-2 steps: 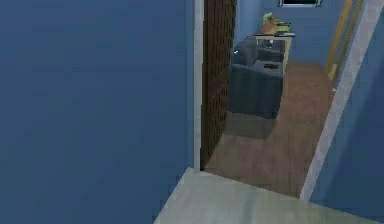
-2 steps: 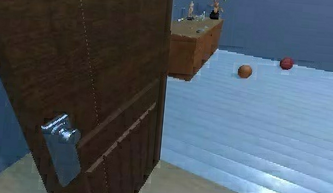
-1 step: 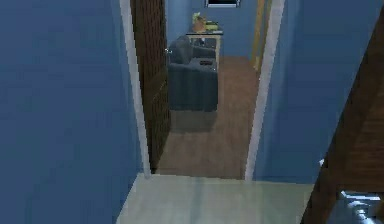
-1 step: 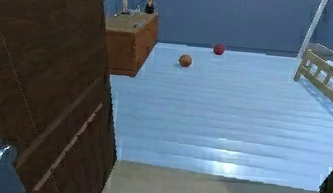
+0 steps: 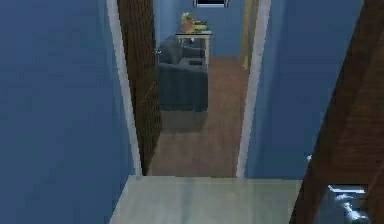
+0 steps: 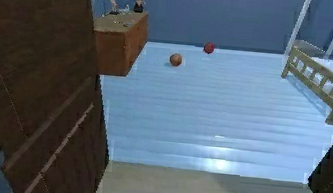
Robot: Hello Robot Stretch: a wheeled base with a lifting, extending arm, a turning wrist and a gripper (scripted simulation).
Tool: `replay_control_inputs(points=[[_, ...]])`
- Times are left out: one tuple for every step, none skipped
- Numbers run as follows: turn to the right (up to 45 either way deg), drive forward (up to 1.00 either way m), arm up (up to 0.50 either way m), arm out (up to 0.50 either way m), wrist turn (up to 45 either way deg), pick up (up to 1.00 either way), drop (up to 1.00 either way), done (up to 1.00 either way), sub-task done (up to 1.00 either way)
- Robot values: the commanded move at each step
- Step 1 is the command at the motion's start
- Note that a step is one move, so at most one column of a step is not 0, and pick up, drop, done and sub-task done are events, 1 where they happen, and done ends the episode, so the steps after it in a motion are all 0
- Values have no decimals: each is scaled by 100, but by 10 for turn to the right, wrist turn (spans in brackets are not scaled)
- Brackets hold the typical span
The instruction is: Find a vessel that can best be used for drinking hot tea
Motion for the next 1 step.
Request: replay_control_inputs(points=[[-450, 0, 0, 0, 0, 0, 0, 0, 0]])
